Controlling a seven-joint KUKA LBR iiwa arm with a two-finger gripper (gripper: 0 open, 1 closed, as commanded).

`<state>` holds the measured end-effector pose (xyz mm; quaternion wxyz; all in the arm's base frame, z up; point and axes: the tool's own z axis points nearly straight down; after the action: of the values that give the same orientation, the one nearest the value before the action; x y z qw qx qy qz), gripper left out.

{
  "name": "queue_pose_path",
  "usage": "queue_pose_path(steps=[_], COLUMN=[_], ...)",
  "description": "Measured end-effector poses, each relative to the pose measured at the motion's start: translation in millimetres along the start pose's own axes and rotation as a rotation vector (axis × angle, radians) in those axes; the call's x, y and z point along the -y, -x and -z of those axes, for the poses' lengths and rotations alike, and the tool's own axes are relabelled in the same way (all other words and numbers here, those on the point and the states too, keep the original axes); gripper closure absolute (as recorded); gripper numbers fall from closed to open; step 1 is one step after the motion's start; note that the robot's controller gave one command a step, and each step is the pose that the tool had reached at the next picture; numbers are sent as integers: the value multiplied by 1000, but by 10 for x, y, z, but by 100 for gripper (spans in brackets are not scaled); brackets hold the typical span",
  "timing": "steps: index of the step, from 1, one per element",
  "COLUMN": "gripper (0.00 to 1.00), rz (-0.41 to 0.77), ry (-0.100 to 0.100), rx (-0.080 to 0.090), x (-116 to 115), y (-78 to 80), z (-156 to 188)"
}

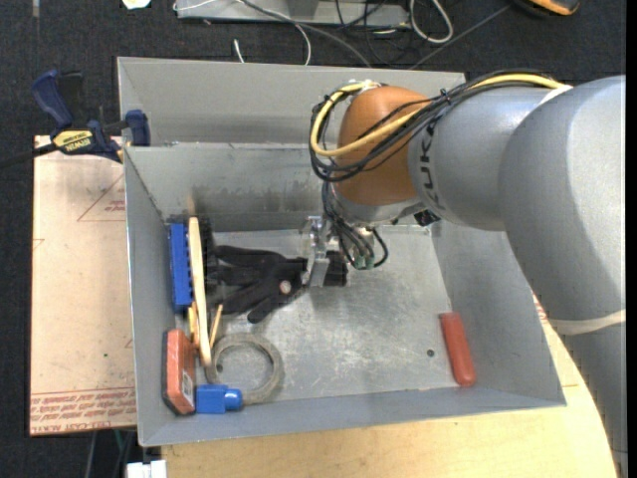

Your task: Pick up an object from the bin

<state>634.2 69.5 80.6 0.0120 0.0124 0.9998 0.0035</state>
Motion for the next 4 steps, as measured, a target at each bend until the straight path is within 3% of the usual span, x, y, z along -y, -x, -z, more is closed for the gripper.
queue_pose_path(steps=[1,2,3,4], gripper=[100,100,100,100], rz=[-1,-26,-40,-50], ry=[0,2,1,3], rx=[0,3,-2,3], x=[0,-49,-17,-36], y=[0,-28,27,208], z=[1,265,999,1541])
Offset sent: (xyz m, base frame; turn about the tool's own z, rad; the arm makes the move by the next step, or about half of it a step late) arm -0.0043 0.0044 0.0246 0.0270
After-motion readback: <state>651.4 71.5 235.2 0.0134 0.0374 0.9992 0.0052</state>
